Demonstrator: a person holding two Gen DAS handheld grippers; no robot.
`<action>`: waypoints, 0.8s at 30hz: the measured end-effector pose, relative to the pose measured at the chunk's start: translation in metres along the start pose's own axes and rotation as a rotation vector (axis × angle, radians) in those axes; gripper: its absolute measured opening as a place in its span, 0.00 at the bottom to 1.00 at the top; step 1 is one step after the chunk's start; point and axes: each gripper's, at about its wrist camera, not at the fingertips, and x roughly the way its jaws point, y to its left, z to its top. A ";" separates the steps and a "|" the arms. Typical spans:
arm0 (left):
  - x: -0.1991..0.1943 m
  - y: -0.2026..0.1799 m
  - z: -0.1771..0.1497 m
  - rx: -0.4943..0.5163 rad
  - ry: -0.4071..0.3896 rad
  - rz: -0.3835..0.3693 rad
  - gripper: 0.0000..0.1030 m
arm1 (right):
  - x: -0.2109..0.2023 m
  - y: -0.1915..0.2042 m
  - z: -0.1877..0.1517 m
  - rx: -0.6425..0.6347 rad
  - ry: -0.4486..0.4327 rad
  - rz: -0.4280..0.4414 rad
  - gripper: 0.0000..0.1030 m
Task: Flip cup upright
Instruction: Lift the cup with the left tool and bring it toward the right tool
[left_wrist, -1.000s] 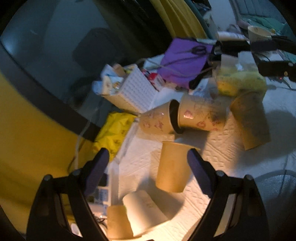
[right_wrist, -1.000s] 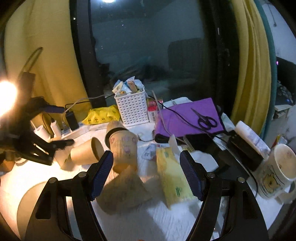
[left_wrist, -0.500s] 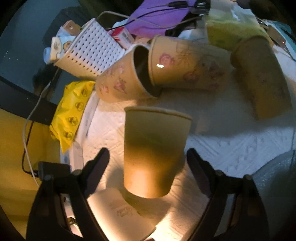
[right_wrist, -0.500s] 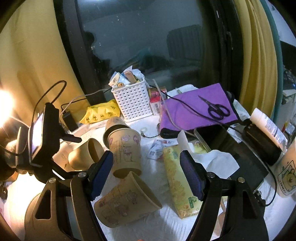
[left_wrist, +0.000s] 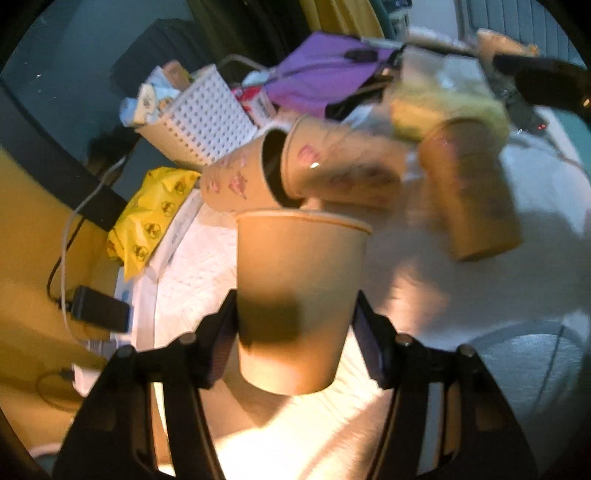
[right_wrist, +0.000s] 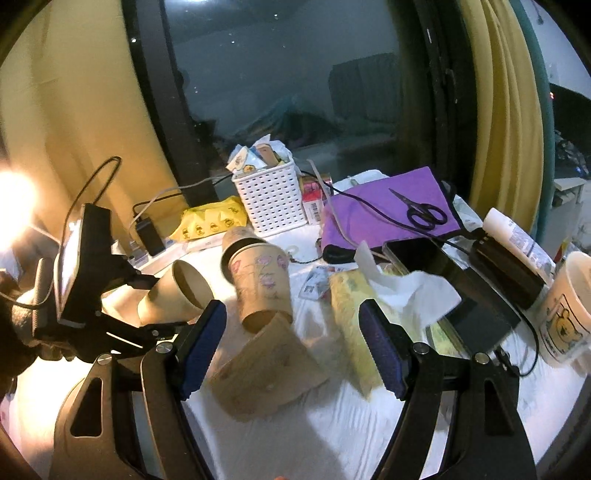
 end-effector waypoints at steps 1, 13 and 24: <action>-0.010 -0.006 -0.004 -0.014 -0.019 -0.009 0.58 | -0.005 0.004 -0.002 -0.003 -0.003 0.001 0.75; -0.092 -0.040 -0.074 -0.180 -0.202 -0.099 0.58 | -0.058 0.058 -0.036 -0.046 -0.017 -0.004 0.75; -0.144 -0.063 -0.154 -0.344 -0.421 -0.178 0.58 | -0.097 0.110 -0.075 -0.058 0.002 0.022 0.75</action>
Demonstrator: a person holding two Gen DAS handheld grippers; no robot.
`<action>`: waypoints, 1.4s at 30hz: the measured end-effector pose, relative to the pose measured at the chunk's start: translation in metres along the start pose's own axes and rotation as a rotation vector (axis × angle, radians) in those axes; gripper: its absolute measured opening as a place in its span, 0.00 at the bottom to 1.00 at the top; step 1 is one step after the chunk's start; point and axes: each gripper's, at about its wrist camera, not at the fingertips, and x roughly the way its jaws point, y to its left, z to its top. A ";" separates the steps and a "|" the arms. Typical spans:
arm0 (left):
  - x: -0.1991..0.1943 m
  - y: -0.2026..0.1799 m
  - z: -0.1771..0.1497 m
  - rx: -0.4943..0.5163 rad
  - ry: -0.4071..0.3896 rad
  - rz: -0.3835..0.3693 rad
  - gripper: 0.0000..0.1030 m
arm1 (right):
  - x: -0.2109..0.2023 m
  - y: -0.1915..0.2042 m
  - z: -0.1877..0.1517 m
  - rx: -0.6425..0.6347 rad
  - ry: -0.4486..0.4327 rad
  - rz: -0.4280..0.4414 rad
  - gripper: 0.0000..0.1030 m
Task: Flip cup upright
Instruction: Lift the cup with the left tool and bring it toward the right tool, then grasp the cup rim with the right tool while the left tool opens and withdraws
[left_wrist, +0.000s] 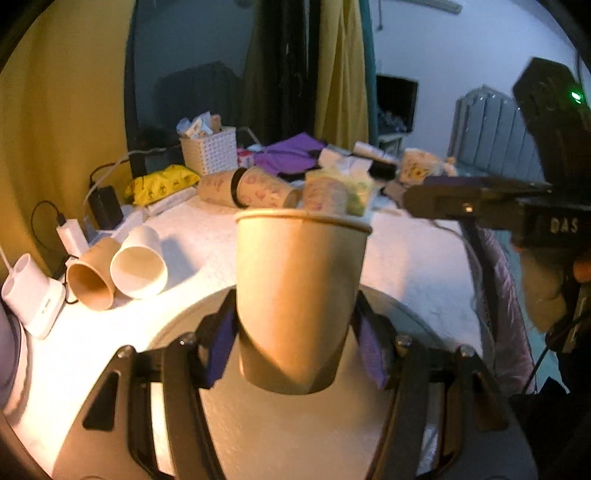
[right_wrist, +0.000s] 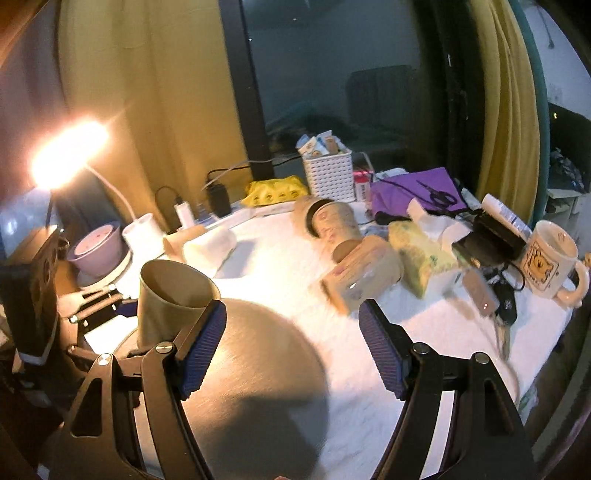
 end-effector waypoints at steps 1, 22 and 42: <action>-0.006 -0.004 -0.006 0.005 -0.021 -0.002 0.58 | -0.003 0.005 -0.004 0.005 0.003 0.009 0.75; -0.057 -0.017 -0.057 -0.075 -0.221 -0.066 0.58 | -0.035 0.083 -0.040 0.095 0.025 0.246 0.75; -0.078 -0.045 -0.068 0.043 -0.280 -0.091 0.58 | -0.025 0.085 -0.054 0.125 0.041 0.306 0.75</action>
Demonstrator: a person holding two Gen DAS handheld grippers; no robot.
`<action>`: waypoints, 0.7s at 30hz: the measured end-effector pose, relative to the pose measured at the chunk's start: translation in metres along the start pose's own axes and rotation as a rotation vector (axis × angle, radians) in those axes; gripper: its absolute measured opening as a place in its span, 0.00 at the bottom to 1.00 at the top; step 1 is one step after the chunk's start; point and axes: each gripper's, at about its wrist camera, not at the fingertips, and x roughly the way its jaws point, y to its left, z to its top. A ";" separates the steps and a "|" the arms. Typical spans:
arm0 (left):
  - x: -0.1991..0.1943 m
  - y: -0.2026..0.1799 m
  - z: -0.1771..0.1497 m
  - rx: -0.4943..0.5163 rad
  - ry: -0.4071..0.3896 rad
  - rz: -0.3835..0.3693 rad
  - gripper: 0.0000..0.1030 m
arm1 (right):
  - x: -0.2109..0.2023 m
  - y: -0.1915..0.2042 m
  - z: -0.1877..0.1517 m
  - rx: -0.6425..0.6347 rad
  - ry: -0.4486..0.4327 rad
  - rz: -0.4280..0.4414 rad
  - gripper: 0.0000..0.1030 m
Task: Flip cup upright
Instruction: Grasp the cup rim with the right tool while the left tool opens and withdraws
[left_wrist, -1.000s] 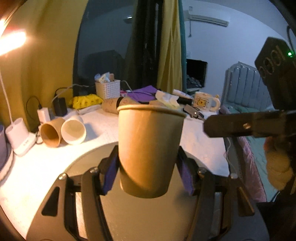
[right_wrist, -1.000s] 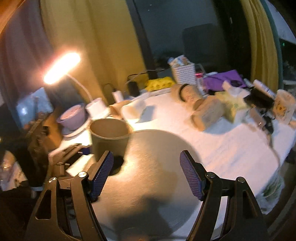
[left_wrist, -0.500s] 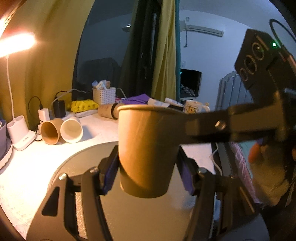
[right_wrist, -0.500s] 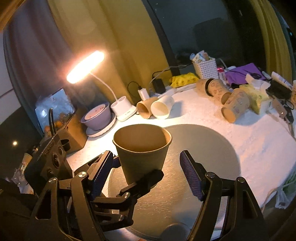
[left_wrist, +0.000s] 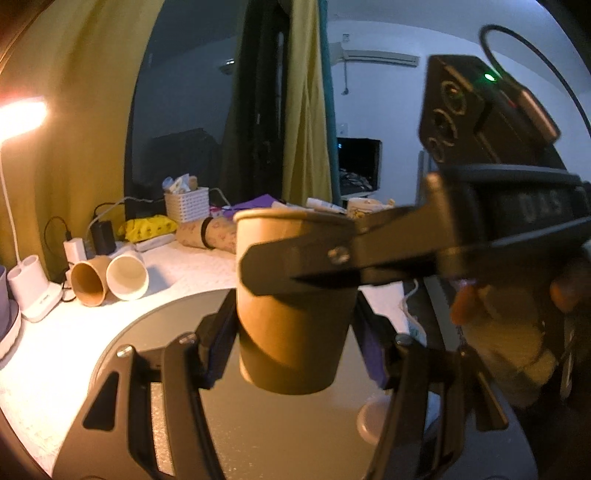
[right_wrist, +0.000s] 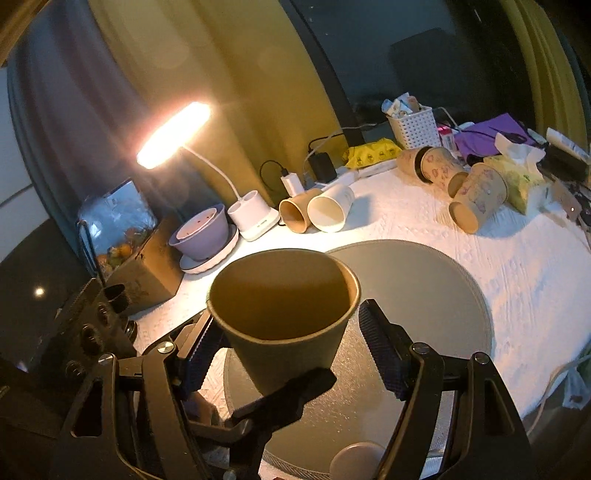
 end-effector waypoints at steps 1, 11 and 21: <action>0.000 -0.001 0.000 0.004 -0.001 -0.001 0.58 | 0.000 0.000 -0.001 -0.002 0.000 0.001 0.75; 0.000 -0.004 0.000 0.001 0.007 -0.009 0.59 | 0.001 0.002 -0.002 -0.026 0.002 0.016 0.65; 0.003 -0.007 -0.002 -0.009 0.050 -0.033 0.80 | 0.003 -0.001 0.003 -0.045 -0.017 -0.032 0.64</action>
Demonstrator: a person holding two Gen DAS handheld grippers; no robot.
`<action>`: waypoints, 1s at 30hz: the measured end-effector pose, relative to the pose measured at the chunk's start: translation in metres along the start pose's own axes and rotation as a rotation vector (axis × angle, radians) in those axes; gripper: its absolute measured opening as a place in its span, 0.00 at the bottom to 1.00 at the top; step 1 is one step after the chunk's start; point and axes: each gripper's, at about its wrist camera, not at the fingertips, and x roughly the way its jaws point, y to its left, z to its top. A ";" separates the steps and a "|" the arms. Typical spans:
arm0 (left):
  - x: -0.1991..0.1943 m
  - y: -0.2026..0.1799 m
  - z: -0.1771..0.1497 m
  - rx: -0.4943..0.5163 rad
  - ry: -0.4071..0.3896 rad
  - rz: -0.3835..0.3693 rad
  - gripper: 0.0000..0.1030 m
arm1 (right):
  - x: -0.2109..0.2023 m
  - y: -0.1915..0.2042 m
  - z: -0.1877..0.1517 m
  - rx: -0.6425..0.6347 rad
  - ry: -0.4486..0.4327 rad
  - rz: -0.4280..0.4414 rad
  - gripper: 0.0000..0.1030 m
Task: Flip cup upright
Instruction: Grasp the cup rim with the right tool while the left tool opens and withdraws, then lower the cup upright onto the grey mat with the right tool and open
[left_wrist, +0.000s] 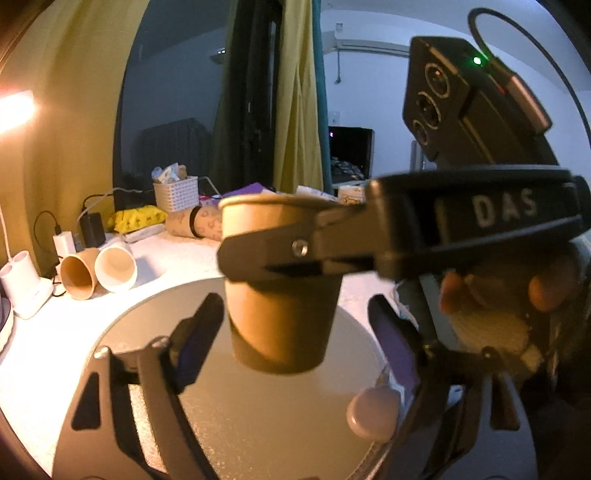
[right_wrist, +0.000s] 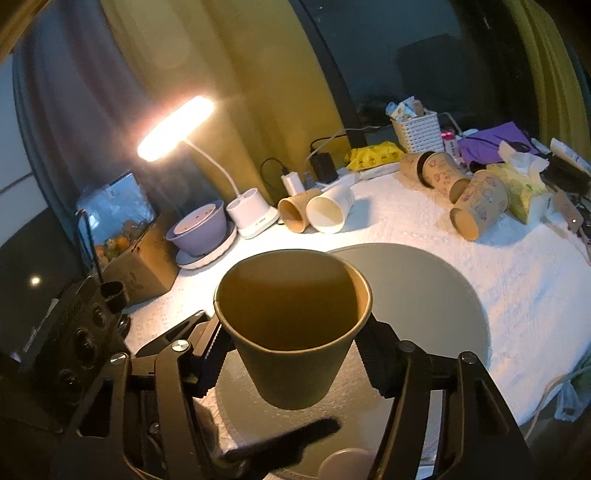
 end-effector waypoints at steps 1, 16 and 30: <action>0.001 0.001 0.000 -0.008 0.008 -0.001 0.80 | -0.001 0.000 0.001 -0.004 -0.009 -0.009 0.64; -0.005 0.048 -0.003 -0.225 0.007 0.142 0.80 | -0.016 0.005 0.030 -0.200 -0.169 -0.261 0.64; -0.036 0.121 -0.011 -0.502 -0.077 0.448 0.80 | 0.058 0.020 0.018 -0.338 -0.124 -0.297 0.64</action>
